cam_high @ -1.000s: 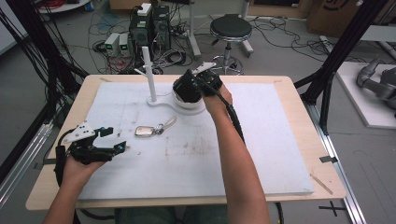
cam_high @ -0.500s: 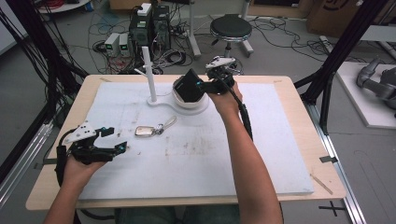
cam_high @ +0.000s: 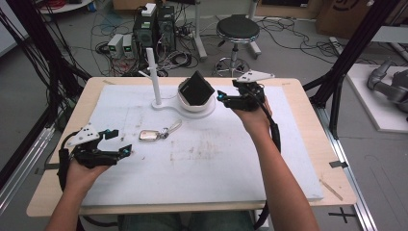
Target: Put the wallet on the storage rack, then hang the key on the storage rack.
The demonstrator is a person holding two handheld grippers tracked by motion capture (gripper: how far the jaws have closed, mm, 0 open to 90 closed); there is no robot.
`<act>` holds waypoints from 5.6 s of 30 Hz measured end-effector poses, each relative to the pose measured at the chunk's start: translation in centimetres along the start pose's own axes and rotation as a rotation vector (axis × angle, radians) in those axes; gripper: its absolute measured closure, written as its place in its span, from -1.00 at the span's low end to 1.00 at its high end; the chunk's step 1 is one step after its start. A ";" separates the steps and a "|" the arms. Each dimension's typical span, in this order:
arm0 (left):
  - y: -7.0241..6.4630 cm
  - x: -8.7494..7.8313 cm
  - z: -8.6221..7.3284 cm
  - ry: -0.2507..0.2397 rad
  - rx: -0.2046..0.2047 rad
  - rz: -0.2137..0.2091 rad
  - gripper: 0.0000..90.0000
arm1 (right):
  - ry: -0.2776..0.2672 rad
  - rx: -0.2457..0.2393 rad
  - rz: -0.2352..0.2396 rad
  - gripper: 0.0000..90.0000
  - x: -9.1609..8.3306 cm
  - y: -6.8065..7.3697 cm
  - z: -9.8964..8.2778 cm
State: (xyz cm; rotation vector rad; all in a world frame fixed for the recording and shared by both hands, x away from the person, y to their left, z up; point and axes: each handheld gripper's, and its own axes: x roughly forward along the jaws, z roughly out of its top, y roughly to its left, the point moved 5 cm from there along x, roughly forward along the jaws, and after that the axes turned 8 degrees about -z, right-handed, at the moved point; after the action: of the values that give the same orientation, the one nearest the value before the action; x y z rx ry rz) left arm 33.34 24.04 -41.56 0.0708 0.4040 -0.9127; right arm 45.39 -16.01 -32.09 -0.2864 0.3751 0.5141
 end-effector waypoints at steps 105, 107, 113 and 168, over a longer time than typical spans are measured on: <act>-0.1 16.4 -0.2 0.339 0.078 0.033 0.72 | -0.057 0.188 -0.026 -0.57 -7.0 -3.4 -12.4; -0.2 16.2 -0.1 0.334 0.072 0.043 0.72 | -0.060 0.184 -0.030 -0.57 -7.0 -3.4 -12.4; -0.3 14.8 1.6 0.215 0.053 0.036 0.72 | -0.064 0.202 -0.028 -0.57 -7.1 -3.6 -12.4; 6.3 8.2 12.6 -0.108 -0.040 0.372 0.72 | -0.065 0.200 -0.014 -0.57 -6.9 -3.7 -12.4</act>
State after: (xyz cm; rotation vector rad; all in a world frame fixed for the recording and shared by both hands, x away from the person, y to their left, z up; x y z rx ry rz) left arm 46.60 18.80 -33.61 0.0570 0.2958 -0.5383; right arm 38.37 -26.44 -39.65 -0.0790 0.3580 0.4668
